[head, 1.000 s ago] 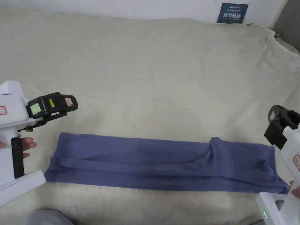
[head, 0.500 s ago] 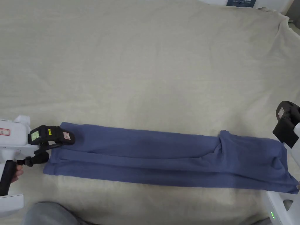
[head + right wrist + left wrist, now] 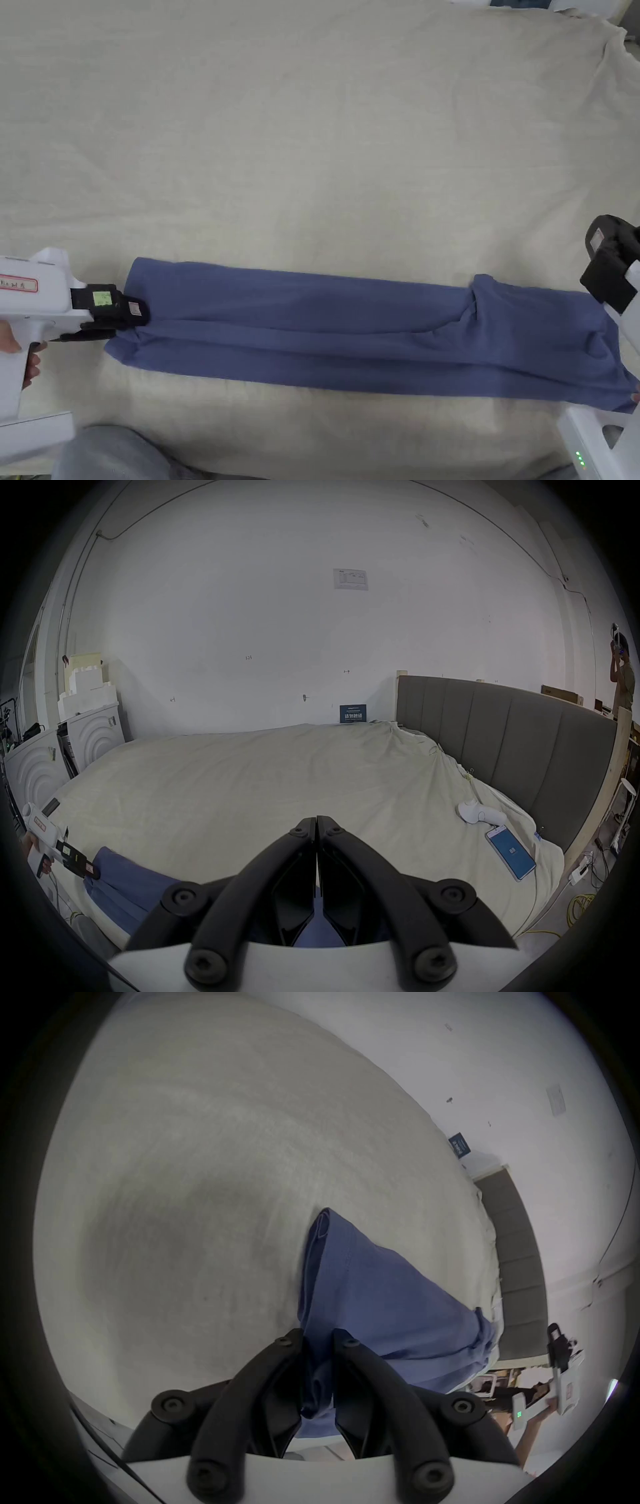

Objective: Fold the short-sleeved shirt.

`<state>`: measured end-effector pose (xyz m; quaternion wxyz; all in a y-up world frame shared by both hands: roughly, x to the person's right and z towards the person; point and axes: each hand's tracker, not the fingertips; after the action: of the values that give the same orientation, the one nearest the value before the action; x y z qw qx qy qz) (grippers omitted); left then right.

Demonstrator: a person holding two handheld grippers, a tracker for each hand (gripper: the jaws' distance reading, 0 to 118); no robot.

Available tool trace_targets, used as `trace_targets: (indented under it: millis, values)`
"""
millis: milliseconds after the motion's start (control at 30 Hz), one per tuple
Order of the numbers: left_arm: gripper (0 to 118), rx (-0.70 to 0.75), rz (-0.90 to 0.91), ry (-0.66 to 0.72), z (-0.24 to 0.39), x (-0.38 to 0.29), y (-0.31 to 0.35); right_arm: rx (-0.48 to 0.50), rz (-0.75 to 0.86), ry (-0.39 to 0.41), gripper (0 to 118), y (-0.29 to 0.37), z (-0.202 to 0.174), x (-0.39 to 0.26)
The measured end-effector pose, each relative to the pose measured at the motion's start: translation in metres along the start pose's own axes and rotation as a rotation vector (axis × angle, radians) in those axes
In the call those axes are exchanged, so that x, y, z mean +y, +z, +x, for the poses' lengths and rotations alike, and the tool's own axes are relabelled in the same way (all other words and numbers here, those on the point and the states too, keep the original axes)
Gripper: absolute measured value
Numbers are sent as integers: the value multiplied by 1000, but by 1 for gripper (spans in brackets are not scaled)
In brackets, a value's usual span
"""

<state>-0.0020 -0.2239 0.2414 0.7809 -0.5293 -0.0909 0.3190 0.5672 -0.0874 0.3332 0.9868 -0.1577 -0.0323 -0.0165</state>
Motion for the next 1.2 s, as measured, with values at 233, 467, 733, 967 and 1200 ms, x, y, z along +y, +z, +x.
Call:
trace_targets:
  millis: [233, 467, 733, 967, 1200]
  values:
    - [6, 114, 38, -83, 42, -3, 12, 6, 2, 7, 0, 5, 4, 1]
    - [5, 86, 181, -211, 119, -7, 73, 3, 39, -14, 0, 15, 19, 10]
    - [5, 86, 180, -515, 226, -37, 75, -3, 82, -38, 0, 29, 33, 15]
    - [5, 58, 43, -638, 291, -65, -5, -30, 98, -66, 0, 41, 48, 12]
    - [6, 69, -93, -603, 317, -96, -109, -69, 92, -89, 0, 47, 64, 7]
